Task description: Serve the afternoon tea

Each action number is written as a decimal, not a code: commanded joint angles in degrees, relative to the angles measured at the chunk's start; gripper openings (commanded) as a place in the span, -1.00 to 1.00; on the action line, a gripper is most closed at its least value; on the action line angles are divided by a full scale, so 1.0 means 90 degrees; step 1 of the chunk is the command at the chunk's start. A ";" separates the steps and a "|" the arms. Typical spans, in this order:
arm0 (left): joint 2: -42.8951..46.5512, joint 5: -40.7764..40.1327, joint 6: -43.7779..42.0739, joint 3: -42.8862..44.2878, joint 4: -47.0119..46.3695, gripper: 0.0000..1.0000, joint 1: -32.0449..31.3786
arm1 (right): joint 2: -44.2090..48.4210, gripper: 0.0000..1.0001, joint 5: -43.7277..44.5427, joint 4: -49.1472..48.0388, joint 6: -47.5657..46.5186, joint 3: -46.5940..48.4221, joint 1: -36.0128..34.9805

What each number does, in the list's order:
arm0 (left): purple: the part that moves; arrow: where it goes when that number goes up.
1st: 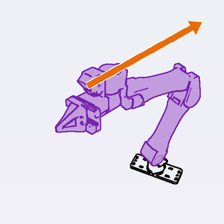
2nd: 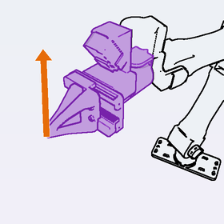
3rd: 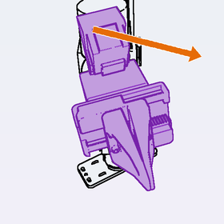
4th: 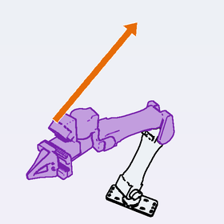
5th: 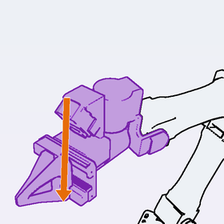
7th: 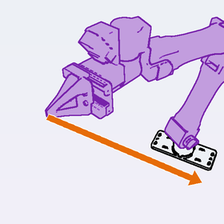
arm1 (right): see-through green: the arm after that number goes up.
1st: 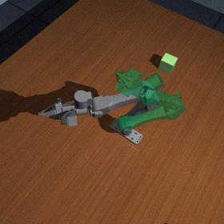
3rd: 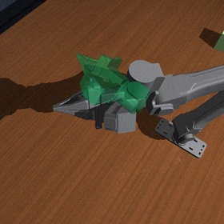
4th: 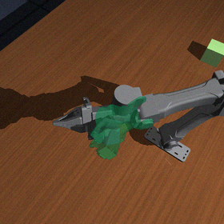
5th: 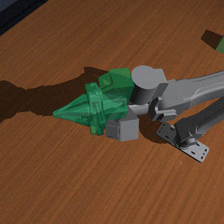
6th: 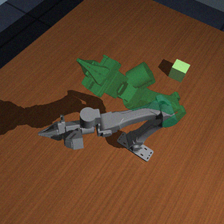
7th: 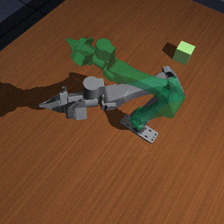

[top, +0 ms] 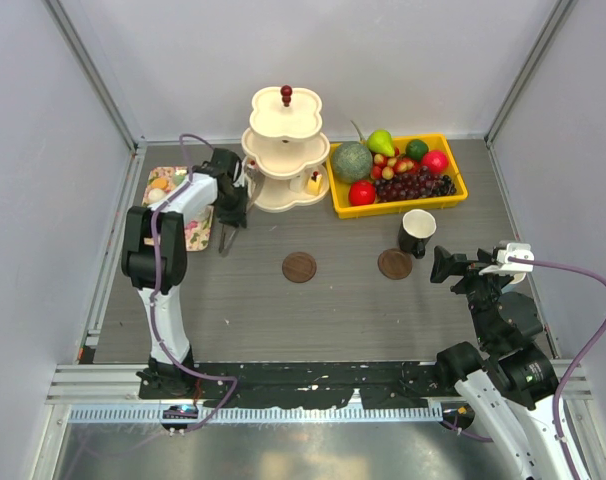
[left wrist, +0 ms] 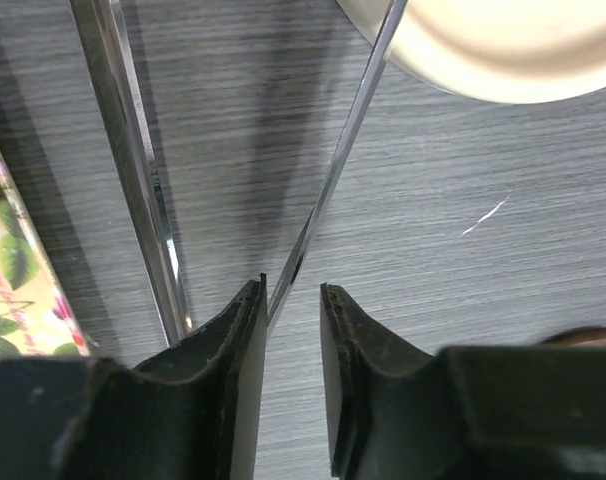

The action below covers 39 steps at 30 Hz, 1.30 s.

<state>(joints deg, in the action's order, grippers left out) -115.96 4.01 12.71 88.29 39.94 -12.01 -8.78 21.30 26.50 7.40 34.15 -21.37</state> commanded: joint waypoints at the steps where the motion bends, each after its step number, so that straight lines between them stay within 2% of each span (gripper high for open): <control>1: 0.0179 -0.0026 0.0248 -0.0141 -0.0024 -0.43 -0.0091 | -0.0070 0.93 -0.0013 -0.0288 -0.0080 0.0034 0.0001; 3: 0.0267 -0.0026 0.0258 -0.0249 -0.0073 -0.45 -0.0101 | -0.0060 0.93 -0.0003 -0.0288 -0.0070 0.0043 0.0001; 8: 0.0472 0.0003 0.0170 -0.0620 -0.0102 -0.70 -0.0208 | -0.0050 0.93 0.0006 -0.0288 -0.0080 0.0043 0.0011; 15: 0.1165 0.0013 0.0189 -0.1313 -0.0161 -0.93 -0.0316 | -0.0021 0.93 -0.0042 -0.0288 -0.0080 0.0043 0.0001; 22: 0.2248 0.0130 0.0287 -0.1977 0.0064 -0.99 -0.0676 | -0.0118 0.93 -0.0266 -0.0298 0.0056 0.0111 0.0001; 30: 0.3333 0.0345 0.0541 -0.2642 0.0005 -0.99 -0.1808 | -0.1036 0.91 -0.1806 -0.0629 0.0925 0.0248 0.0001; 32: 0.3538 0.0384 0.0619 -0.2710 -0.0131 -0.99 -0.2189 | -0.1367 0.91 -0.2489 -0.0981 0.1227 0.0210 0.0001; 39: 0.3705 0.0521 0.0668 -0.2370 -0.0424 -0.99 -0.3313 | -0.2528 0.91 -0.3547 -0.2863 0.2878 -0.0210 0.0011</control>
<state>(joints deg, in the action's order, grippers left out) -84.68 6.83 18.04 63.88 39.22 -38.20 -26.83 -2.00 15.22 22.44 33.67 -21.37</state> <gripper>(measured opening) 0.076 0.955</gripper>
